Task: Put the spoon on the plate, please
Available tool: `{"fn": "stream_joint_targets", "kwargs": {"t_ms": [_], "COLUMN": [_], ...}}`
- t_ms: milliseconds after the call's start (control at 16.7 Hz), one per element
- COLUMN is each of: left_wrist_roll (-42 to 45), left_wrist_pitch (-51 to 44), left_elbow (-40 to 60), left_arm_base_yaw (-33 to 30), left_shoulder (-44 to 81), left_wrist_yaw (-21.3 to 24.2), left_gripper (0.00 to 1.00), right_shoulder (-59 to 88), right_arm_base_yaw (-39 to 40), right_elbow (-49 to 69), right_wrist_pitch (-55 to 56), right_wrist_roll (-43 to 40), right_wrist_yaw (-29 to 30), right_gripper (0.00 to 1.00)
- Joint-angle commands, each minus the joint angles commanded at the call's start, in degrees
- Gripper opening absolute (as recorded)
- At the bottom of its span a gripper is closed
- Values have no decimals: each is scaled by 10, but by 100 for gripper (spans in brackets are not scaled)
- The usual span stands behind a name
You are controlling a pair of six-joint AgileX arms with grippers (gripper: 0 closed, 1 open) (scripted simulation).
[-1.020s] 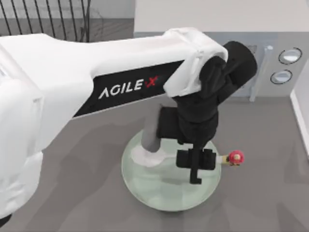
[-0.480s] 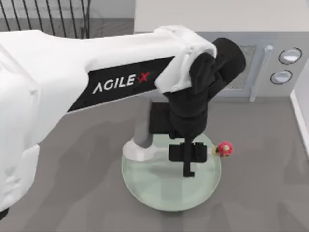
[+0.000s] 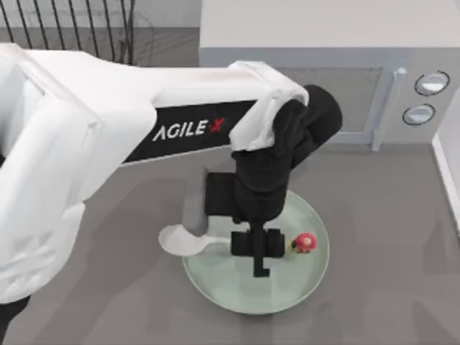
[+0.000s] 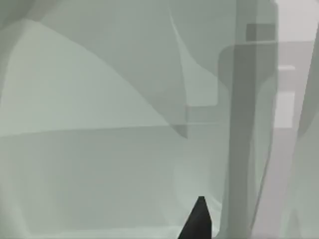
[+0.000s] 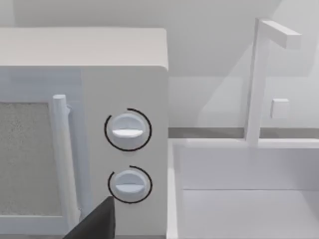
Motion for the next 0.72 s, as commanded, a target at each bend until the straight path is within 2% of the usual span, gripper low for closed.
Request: {"fn": "stream_joint_targets", "kwargs": {"t_ms": [180,720], "left_wrist_roll": [0,0], "left_wrist_pitch": [0,0], "left_elbow": [0,0], "left_arm_base_yaw": [0,0], "left_shoulder": [0,0], "left_wrist_yaw": [0,0], "left_gripper": [0,68], "right_shoulder": [0,0], "right_arm_base_yaw": [0,0], "right_elbow": [0,0], "right_wrist_pitch": [0,0], "right_wrist_roll": [0,0], "right_wrist_yaw": [0,0], "right_gripper": [100,100]}}
